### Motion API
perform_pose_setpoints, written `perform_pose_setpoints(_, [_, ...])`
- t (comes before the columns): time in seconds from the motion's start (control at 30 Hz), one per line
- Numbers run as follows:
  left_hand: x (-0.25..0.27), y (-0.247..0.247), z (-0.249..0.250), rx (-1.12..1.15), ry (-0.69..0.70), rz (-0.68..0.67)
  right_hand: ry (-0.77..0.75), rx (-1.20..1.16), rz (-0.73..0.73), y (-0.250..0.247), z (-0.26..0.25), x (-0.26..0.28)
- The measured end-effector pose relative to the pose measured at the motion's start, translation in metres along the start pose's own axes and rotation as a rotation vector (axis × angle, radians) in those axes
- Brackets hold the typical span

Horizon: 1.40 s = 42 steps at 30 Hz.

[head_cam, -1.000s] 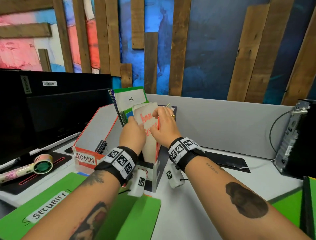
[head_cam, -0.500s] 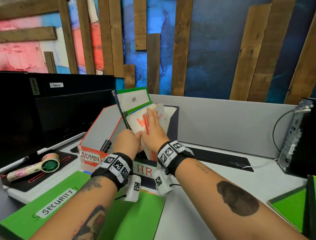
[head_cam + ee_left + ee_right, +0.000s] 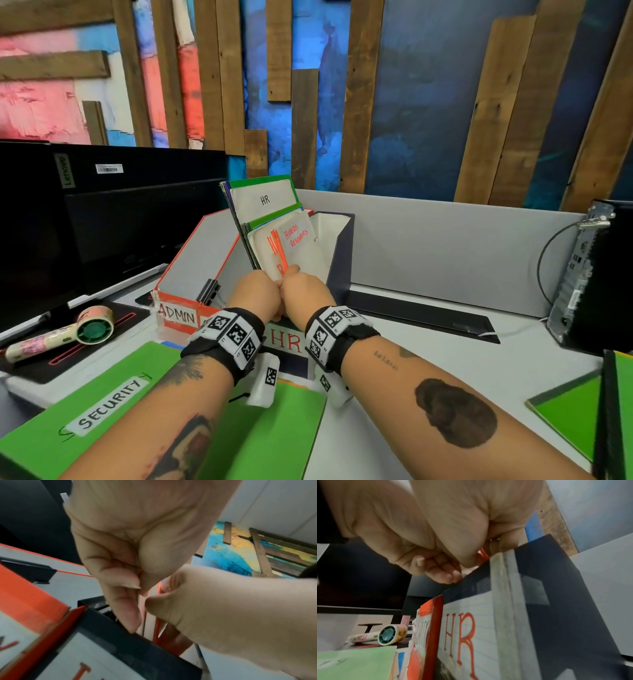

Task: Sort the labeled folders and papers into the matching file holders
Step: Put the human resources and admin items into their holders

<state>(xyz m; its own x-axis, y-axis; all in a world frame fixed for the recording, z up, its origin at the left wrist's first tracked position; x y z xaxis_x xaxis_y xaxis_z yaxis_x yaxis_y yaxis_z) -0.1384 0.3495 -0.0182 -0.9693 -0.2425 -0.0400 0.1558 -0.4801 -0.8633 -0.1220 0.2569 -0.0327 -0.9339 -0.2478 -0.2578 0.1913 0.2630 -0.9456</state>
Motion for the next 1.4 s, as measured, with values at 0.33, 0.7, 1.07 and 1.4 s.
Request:
perform_pose_setpoints(0.33, [0.003,0.002,-0.019,0.203,0.086,-0.055,-0.059,0.082,-0.033,0.017,-0.008,0.015])
perform_pose_setpoints(0.7, [0.028,-0.001,0.004,0.577,0.315,0.502,-0.136,-0.087,0.010,0.024,0.008,0.033])
perform_pose_setpoints(1.07, [0.062,0.073,0.089,0.711,0.550,0.088,0.189,-0.662,0.239,-0.003,0.122,0.105])
perform_pose_setpoints(1.4, [0.108,0.172,0.154,0.613,0.557,-0.414,0.819,-0.688,0.489,-0.014,0.290,0.238])
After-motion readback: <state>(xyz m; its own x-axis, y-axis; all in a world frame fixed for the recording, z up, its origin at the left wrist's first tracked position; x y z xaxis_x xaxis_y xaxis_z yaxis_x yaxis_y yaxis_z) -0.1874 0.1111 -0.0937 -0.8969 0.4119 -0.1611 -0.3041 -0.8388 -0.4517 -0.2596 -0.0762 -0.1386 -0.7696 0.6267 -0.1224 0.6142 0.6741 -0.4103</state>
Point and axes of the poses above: each hand's wrist, its own x-axis away from the middle knuckle, its own y-axis out of the palm, z = x × y, the point moved 1 cm from there along -x, towards the middle knuckle, and after that the axes turned 3 degrees about y, right-handed, at the moved point
